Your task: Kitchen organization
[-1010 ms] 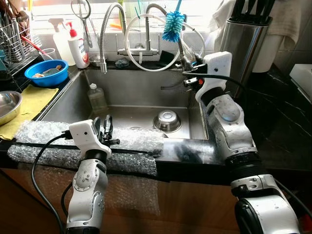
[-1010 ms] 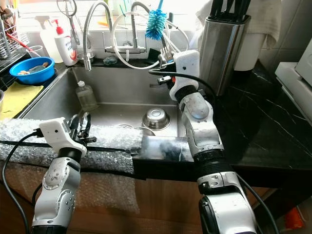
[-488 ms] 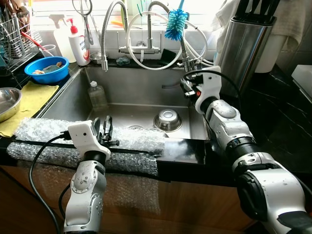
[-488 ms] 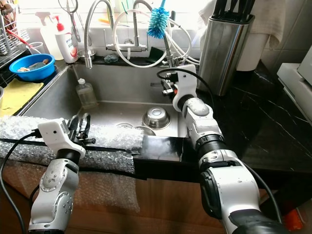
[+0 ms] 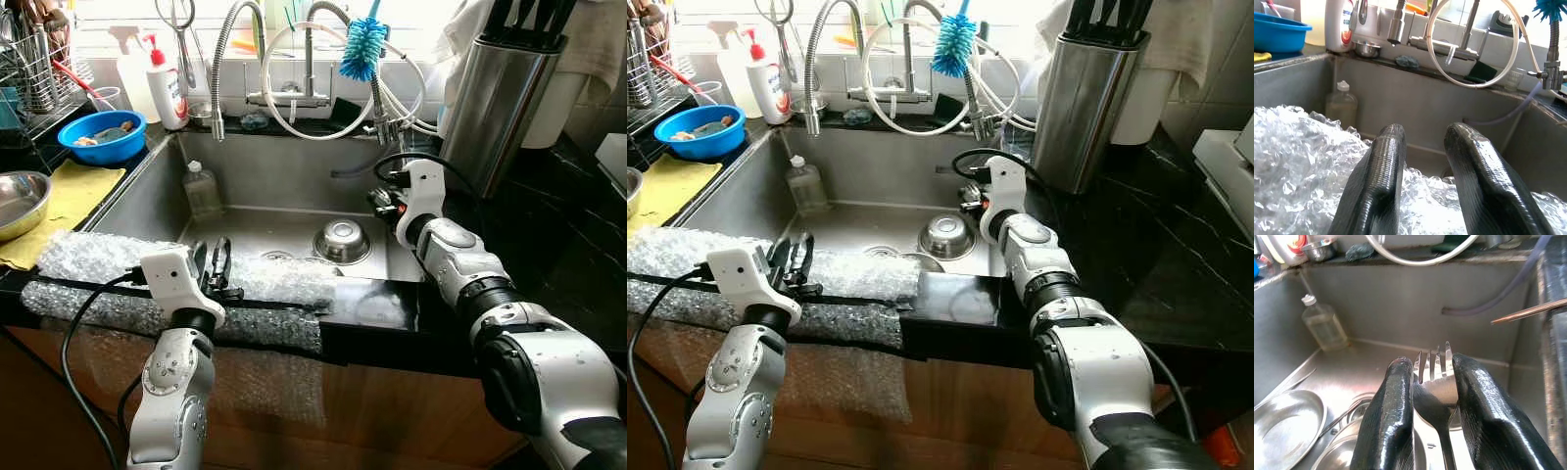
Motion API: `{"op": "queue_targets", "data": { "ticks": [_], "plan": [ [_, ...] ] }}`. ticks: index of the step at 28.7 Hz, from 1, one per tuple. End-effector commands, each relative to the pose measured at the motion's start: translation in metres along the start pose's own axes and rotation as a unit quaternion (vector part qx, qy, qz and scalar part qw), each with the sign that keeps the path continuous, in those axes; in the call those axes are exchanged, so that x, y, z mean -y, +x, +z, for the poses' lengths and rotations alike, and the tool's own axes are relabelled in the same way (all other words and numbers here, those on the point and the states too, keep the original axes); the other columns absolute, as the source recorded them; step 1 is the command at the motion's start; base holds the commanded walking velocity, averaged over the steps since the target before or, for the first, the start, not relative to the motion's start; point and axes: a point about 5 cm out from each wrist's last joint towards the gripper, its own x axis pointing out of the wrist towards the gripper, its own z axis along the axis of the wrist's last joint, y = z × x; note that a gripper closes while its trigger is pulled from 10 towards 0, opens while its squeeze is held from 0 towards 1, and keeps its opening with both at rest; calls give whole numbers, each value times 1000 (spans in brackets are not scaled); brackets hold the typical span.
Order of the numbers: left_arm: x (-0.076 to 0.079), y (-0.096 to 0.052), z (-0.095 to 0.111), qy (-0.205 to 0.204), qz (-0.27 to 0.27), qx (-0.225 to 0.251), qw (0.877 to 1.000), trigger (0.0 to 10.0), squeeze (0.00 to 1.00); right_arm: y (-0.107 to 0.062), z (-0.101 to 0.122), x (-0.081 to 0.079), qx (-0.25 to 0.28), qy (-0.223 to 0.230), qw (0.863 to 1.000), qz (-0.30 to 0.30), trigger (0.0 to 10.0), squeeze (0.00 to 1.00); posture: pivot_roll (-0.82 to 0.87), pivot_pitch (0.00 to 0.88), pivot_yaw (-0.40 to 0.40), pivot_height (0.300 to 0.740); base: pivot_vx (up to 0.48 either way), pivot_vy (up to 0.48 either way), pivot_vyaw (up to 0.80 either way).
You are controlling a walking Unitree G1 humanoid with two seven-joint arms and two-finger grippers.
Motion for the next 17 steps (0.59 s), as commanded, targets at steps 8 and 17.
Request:
{"op": "queue_targets", "data": {
  "ticks": [8,17],
  "plan": [
    [4,-6,-7,-12,-14,-33,999,10000,0,3,-14,-12,-48,-7,998,25,10000,898,82,0,-11,740,0,0,0],
    [8,-7,-9,-16,-23,-41,999,10000,0,2,-15,-9,-51,-14,998,22,10000,1000,77,0,-2,740,0,0,0]
  ]
}}
